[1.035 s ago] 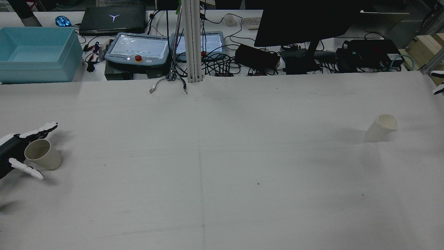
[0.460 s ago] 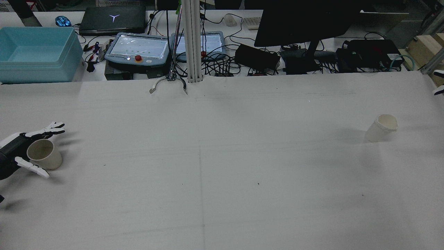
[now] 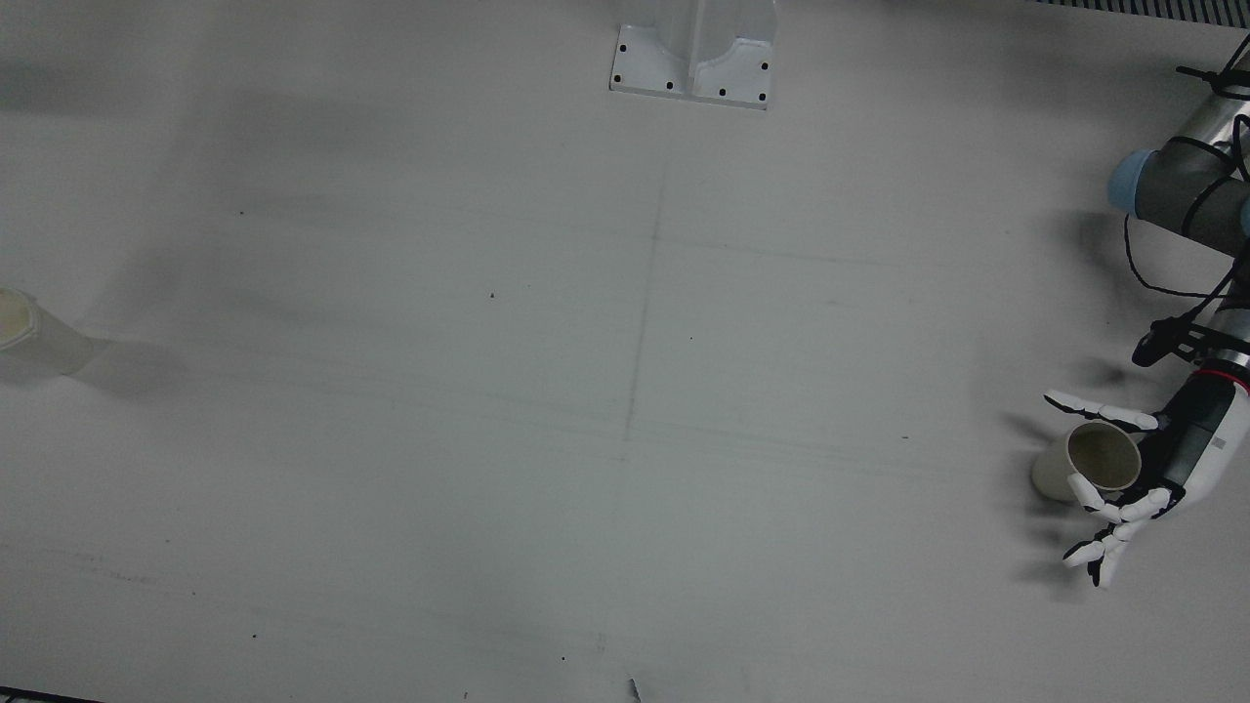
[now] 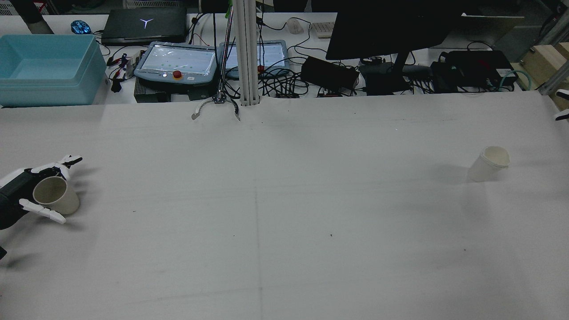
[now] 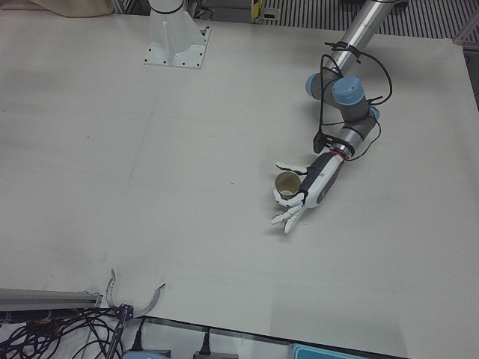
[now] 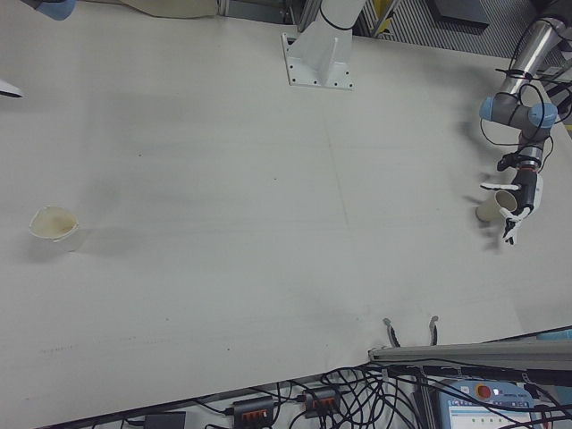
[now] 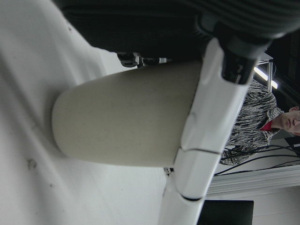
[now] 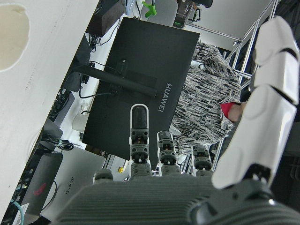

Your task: Pour water

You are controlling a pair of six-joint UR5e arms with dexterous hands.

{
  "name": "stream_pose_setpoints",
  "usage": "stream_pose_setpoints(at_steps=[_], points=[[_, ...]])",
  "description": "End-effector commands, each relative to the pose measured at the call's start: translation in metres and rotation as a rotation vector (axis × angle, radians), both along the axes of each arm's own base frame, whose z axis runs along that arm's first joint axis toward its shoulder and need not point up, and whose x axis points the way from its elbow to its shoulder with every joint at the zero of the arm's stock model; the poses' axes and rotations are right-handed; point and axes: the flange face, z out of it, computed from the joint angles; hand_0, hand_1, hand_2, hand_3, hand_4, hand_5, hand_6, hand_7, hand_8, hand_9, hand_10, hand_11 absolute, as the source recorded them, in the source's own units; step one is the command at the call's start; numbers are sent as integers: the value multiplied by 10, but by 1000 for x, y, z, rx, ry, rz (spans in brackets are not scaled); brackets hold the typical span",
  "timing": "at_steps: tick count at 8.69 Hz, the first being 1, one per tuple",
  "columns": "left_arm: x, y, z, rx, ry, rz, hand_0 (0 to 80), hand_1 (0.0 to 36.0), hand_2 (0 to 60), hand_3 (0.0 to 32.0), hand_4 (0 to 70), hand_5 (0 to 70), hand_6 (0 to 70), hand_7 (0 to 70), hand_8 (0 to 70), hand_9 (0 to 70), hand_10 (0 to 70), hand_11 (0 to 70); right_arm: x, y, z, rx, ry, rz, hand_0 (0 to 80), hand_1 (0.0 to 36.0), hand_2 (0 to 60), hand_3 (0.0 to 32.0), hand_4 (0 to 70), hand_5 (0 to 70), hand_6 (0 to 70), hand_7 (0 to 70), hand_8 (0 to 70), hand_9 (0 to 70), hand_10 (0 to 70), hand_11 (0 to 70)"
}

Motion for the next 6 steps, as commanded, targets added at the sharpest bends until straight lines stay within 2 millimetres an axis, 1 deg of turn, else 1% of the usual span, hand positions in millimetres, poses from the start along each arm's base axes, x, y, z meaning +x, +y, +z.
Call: stream_pose_setpoints(at_steps=[1, 2, 3, 4, 5, 6], points=[[-2, 1, 2, -46, 16, -3, 800, 360, 0, 0, 317, 700, 140, 129, 32, 11, 17, 69, 1, 1, 3, -6, -4, 3, 477, 160, 140, 0, 0, 89, 161, 122, 262, 362, 0, 0], [-4, 1, -4, -66, 18, -1, 800, 360, 29, 0, 334, 700, 141, 130, 33, 12, 20, 75, 3, 1, 19, 9, -16, 5, 477, 162, 143, 0, 0, 89, 159, 115, 260, 358, 0, 0], [-3, 2, -8, -78, 33, 7, 800, 360, 499, 0, 335, 700, 136, 126, 27, 11, 20, 77, 4, 4, 51, 31, -47, 7, 478, 163, 139, 0, 0, 88, 153, 98, 255, 346, 0, 0], [-3, 1, -14, -89, 51, 10, 800, 360, 600, 0, 349, 700, 132, 122, 25, 10, 23, 80, 5, 14, 91, 27, -73, 5, 484, 175, 143, 0, 0, 85, 152, 94, 231, 303, 0, 0], [-4, 1, -22, -107, 66, 13, 800, 360, 600, 0, 368, 700, 133, 127, 25, 11, 25, 84, 5, 22, 119, 17, -72, 4, 502, 199, 175, 0, 0, 90, 182, 134, 210, 271, 0, 0], [-5, 2, -31, -130, 77, 14, 800, 360, 600, 0, 373, 700, 132, 129, 27, 11, 29, 88, 2, 30, 149, 1, -65, -6, 509, 206, 186, 0, 0, 92, 188, 142, 206, 262, 0, 0]])
